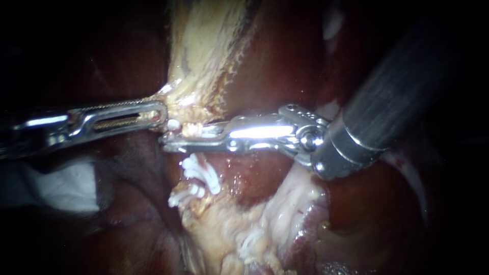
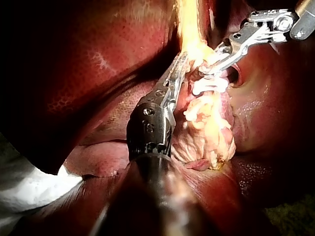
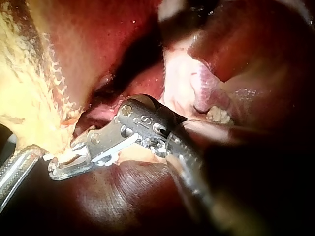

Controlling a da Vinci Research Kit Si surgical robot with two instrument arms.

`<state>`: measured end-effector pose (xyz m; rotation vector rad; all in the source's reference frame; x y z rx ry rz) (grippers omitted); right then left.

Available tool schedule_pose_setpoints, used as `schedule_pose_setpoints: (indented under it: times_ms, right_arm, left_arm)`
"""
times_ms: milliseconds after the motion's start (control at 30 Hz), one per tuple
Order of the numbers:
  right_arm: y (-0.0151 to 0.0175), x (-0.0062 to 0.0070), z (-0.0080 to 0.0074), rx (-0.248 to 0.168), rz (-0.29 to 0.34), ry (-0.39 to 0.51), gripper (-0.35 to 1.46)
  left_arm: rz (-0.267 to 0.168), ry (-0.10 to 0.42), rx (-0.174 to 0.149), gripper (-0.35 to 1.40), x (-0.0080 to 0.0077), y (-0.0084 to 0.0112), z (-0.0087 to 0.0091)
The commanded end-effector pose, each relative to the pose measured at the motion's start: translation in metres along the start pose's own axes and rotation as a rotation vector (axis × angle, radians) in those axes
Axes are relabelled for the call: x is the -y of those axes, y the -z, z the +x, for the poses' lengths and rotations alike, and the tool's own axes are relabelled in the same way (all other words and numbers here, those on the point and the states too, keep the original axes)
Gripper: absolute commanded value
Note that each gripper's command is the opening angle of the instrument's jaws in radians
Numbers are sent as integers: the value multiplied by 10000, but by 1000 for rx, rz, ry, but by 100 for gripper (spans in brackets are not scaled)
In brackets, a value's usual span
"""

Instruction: Clipping third clip right tube

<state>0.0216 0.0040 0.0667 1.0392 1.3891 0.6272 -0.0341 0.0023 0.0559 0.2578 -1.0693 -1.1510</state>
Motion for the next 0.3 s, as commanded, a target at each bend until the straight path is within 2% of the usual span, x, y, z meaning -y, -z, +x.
schedule_pose_setpoints:
  times_ms: [33,300]
  right_arm:
    - [0,0,0,0,0,-1,-35]
    - [1,-3,-2,2,2,0,-35]
  left_arm:
    - [0,0,0,-35,0,0,0]
    - [0,0,0,-35,0,-1,0]
